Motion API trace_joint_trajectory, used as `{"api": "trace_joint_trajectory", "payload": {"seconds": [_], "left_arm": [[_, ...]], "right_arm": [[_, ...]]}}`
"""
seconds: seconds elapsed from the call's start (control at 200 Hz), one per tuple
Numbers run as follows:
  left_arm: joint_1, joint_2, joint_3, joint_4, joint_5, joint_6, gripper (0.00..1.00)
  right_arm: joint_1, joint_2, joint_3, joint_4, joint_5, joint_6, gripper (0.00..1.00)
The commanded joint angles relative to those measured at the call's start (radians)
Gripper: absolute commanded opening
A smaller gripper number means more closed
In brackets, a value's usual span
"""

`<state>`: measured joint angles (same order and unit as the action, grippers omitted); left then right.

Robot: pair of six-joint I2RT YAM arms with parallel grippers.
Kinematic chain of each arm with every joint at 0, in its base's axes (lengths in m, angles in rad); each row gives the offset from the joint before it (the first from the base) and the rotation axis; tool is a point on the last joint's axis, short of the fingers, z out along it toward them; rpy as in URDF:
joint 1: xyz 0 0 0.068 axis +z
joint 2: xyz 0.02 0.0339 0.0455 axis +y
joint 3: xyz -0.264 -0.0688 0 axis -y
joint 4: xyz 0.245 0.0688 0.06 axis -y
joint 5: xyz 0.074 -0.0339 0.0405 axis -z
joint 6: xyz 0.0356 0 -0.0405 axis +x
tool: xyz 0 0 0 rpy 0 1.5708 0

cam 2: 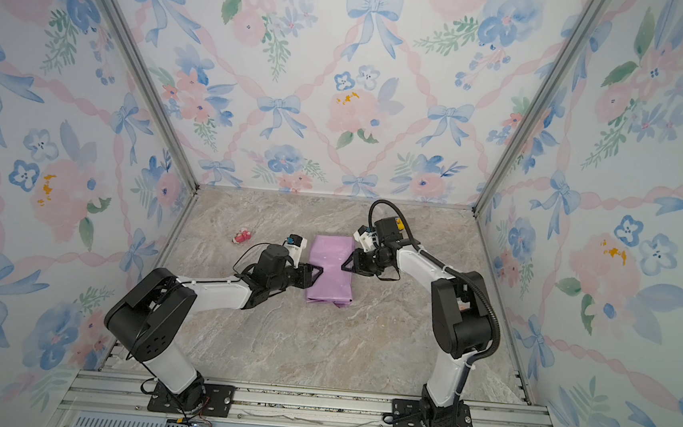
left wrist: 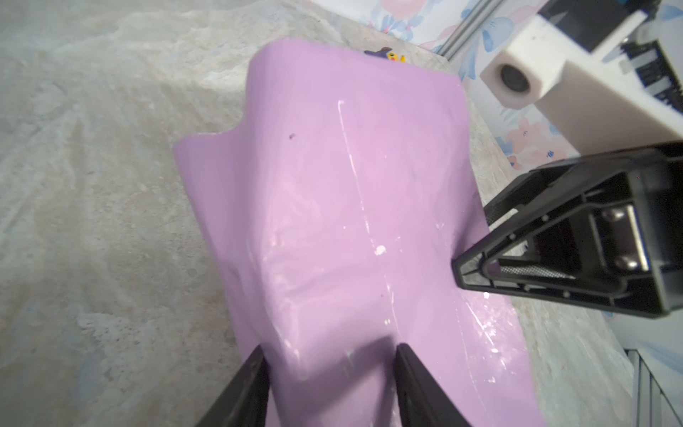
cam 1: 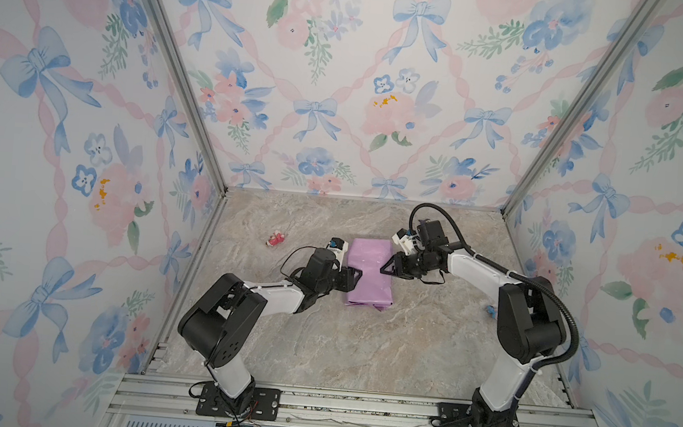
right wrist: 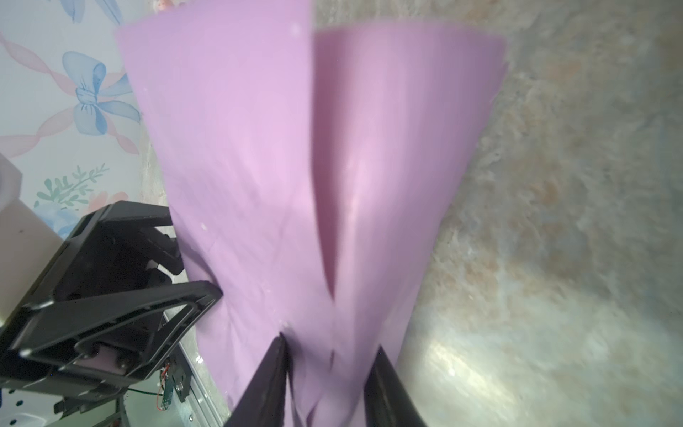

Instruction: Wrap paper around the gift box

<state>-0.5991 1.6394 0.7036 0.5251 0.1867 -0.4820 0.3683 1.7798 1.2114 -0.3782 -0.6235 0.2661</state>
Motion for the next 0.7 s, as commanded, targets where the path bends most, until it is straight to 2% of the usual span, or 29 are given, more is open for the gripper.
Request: {"api": "trace_joint_trajectory", "payload": {"seconds": [0.0,0.22,0.345,0.505,0.695], "left_arm": [[-0.079,-0.028,-0.051,0.184,0.087,0.179,0.52],[-0.166,-0.057,-0.18,0.309,-0.004,0.381,0.45],[-0.225,-0.053,-0.296,0.478,-0.069,0.455,0.44],[-0.296,-0.047,-0.404,0.622,-0.18,0.488,0.46],[-0.334,-0.015,-0.493,0.71,-0.268,0.457,0.49]], "right_arm": [[0.067,-0.099,-0.097,0.207,-0.072,-0.096,0.29],[0.112,-0.262,-0.325,0.367,0.044,-0.23,0.25],[0.158,-0.381,-0.458,0.435,0.145,-0.305,0.28],[0.22,-0.477,-0.6,0.479,0.259,-0.354,0.27],[0.24,-0.544,-0.732,0.536,0.331,-0.319,0.31]]}}
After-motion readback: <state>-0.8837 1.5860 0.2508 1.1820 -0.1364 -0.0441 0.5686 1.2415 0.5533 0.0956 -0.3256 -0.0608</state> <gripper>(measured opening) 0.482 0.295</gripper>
